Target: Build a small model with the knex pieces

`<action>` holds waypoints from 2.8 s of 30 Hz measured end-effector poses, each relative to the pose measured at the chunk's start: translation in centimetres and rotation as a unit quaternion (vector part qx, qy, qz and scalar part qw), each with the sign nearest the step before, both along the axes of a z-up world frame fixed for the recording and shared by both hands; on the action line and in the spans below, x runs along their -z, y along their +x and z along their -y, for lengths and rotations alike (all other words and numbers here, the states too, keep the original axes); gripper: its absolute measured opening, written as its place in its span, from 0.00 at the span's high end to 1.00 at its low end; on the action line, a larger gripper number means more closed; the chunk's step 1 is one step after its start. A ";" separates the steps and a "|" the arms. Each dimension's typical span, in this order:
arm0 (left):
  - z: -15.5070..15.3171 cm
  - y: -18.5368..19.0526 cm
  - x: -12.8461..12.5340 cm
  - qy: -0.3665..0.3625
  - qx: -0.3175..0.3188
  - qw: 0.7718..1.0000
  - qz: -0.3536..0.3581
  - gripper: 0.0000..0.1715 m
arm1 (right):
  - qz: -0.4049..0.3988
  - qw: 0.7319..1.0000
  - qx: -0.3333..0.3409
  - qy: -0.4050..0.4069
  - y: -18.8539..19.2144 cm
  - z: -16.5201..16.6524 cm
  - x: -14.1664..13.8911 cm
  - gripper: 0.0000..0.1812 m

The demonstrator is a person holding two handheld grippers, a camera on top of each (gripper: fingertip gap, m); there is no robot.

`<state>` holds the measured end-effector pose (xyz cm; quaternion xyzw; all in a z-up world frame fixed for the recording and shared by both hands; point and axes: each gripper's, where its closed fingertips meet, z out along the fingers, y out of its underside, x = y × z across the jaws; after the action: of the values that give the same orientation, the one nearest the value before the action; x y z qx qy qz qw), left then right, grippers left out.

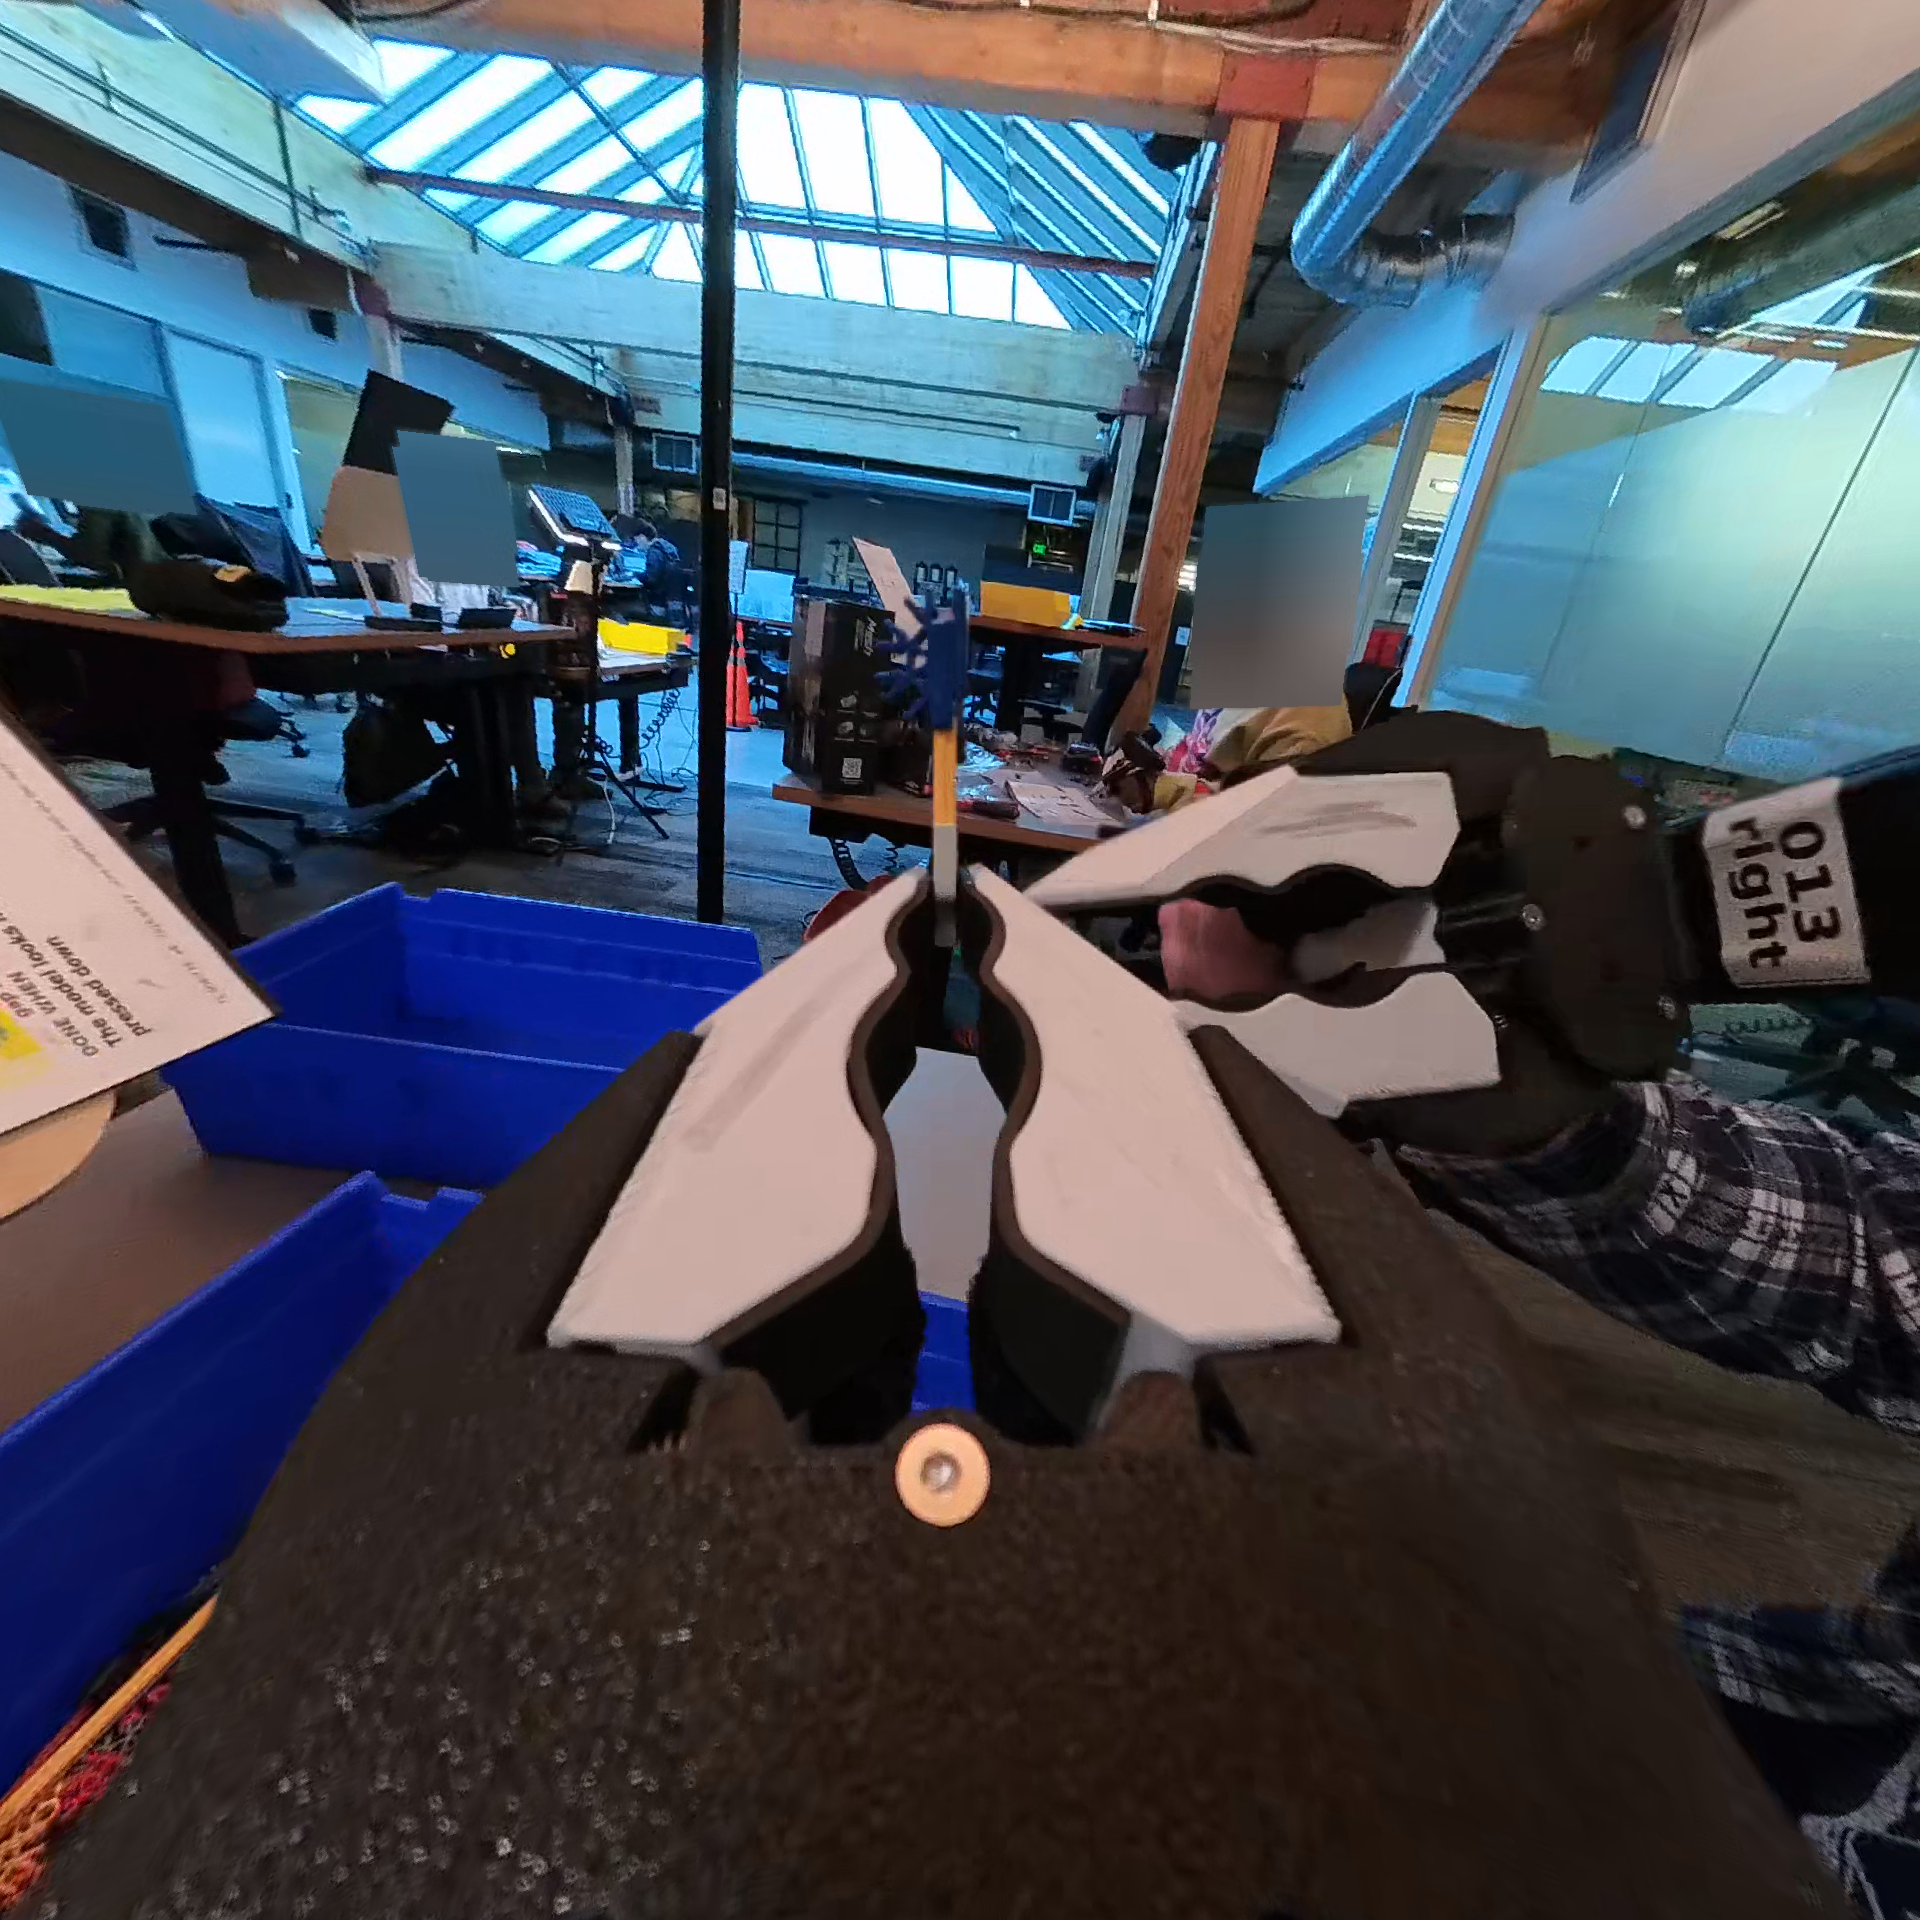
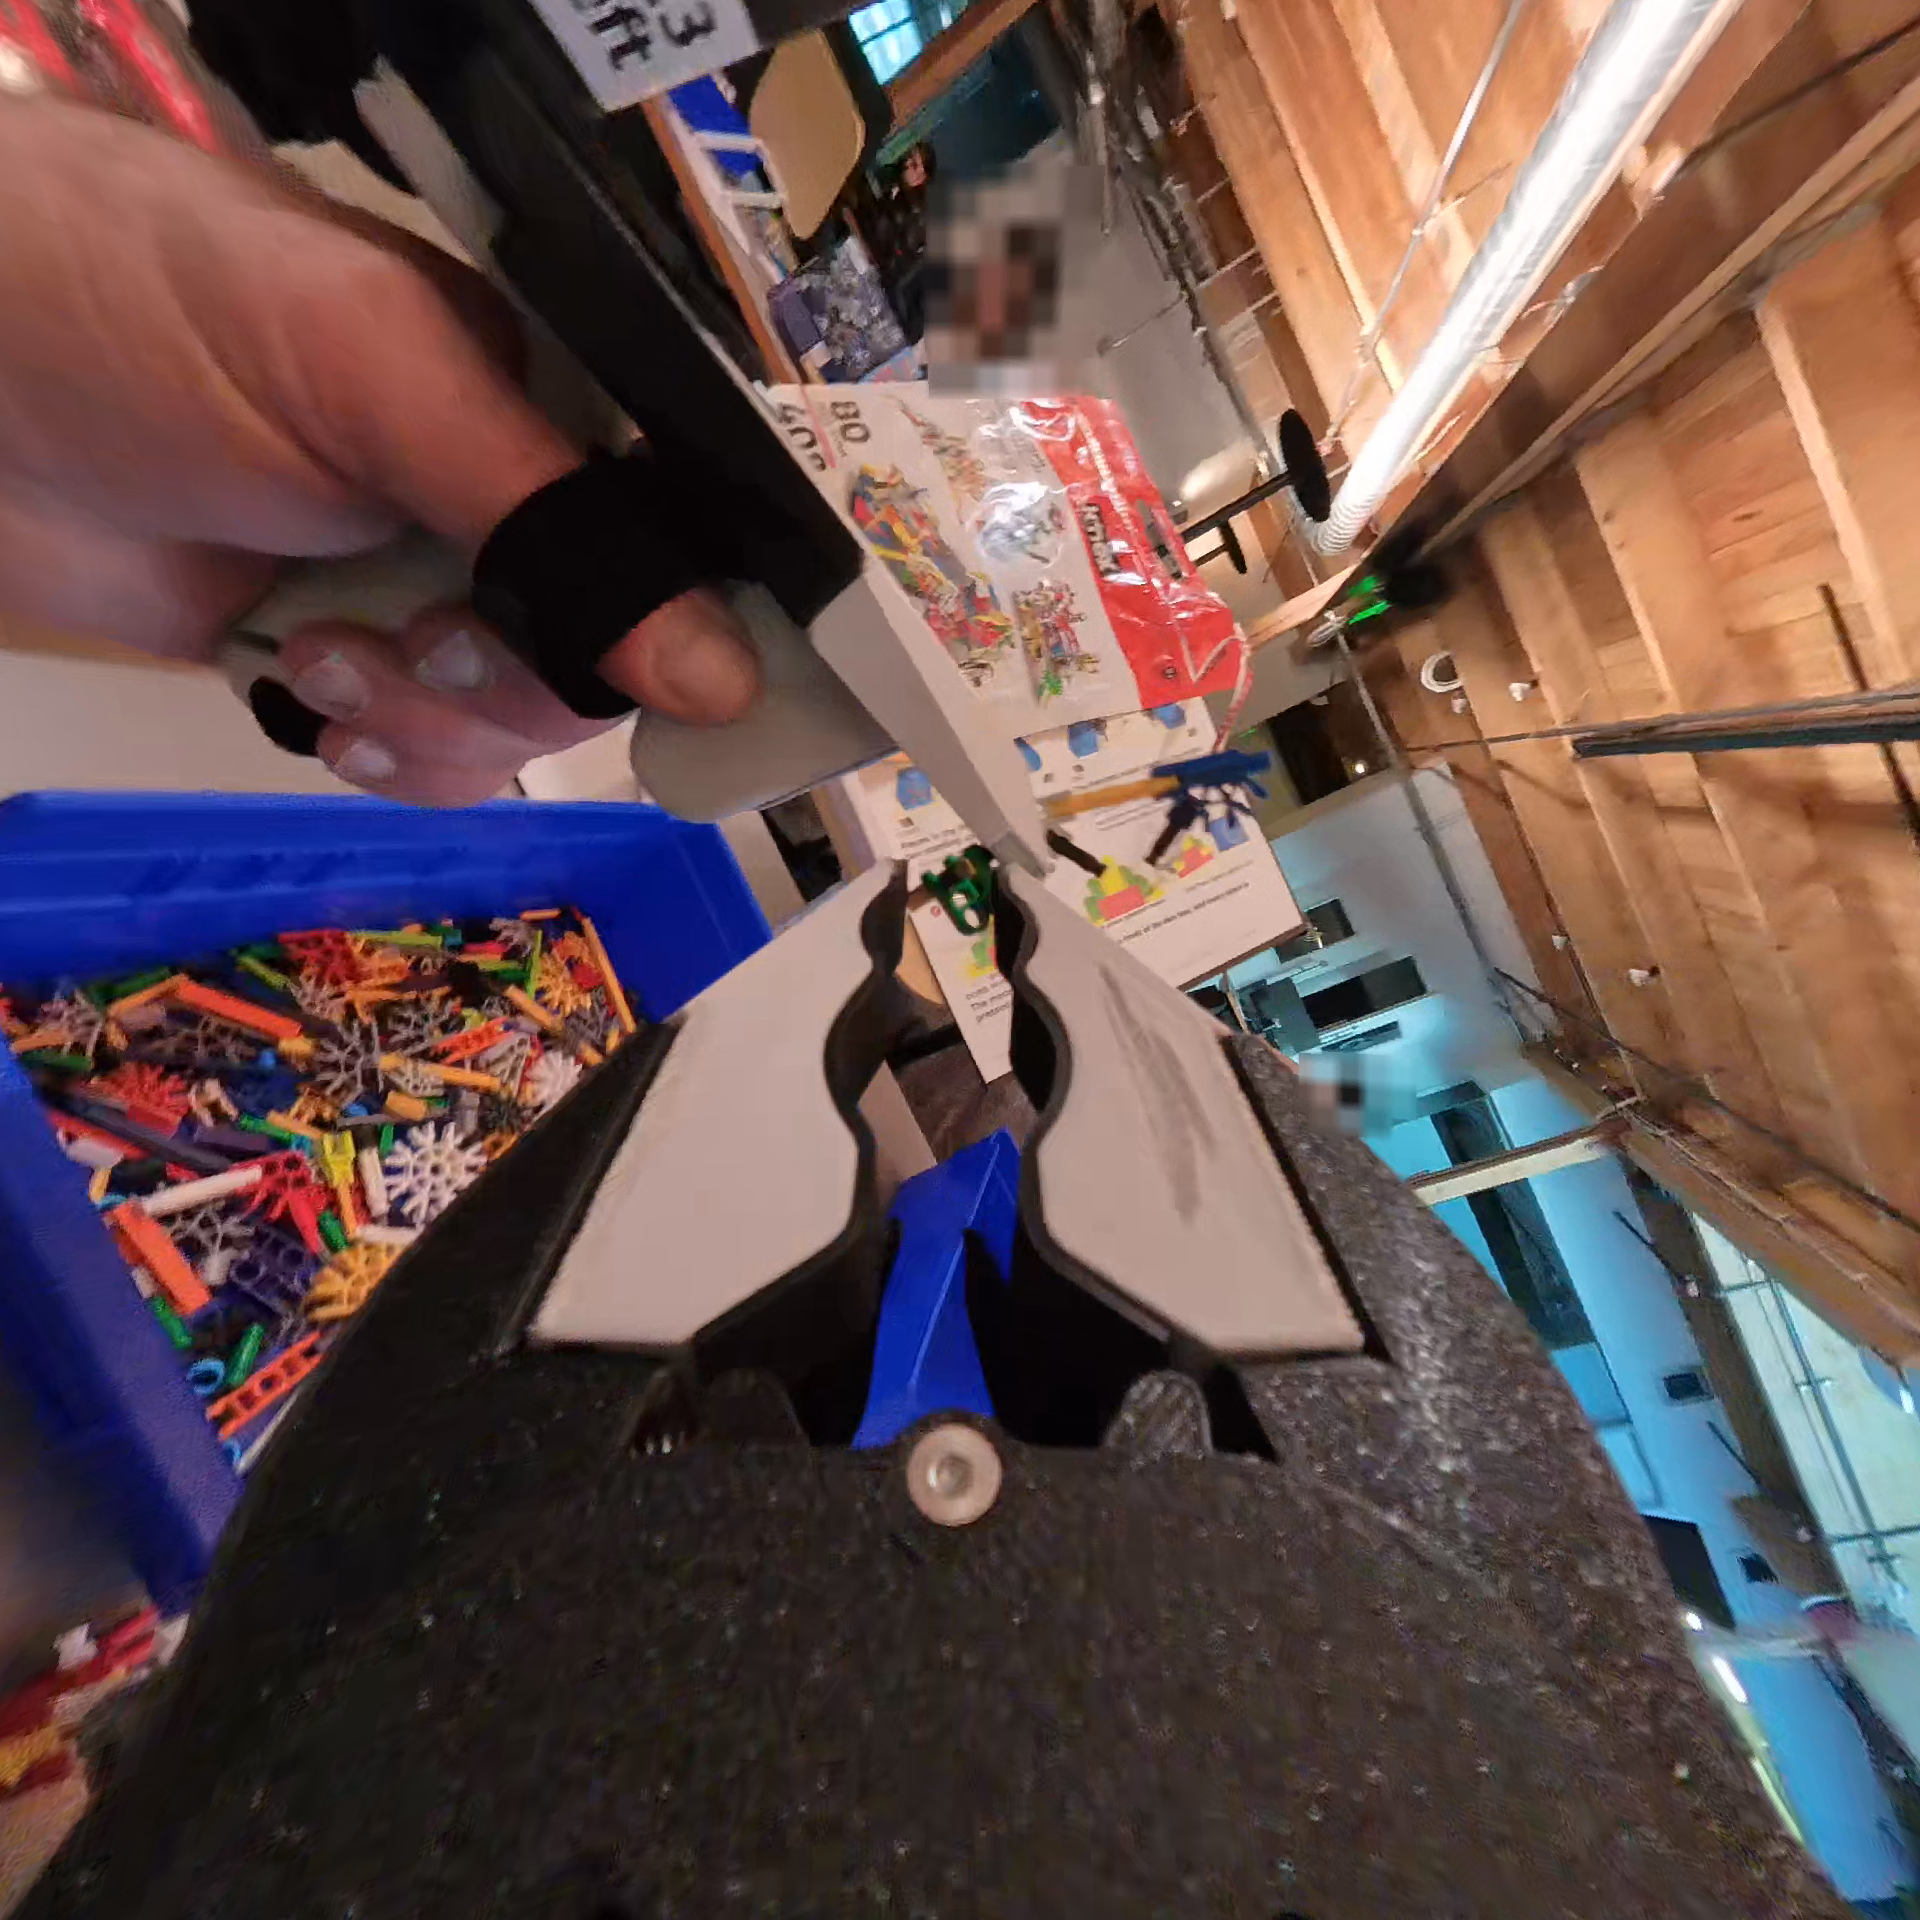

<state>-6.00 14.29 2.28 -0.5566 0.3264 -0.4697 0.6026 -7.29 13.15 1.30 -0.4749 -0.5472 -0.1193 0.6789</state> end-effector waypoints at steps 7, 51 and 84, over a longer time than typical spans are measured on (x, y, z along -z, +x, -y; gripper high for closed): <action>0.2 0.0 -0.3 0.006 -0.008 1.000 -0.005 1.00 | 0.011 1.000 -0.003 -0.009 0.1 0.1 0.3 0.95; -2.6 -2.7 3.7 -0.025 -0.050 0.989 -0.135 0.99 | -0.181 0.939 -0.044 -0.289 2.3 -0.9 4.0 0.97; 10.4 1.8 25.4 0.037 0.207 0.735 -0.644 0.99 | -0.062 0.915 -0.075 -0.391 8.7 12.3 13.7 0.98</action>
<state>-4.15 3.91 -23.12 -0.6220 0.7609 -0.0997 0.1557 1.41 0.85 -12.42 -0.6663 -0.5409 0.1856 0.4787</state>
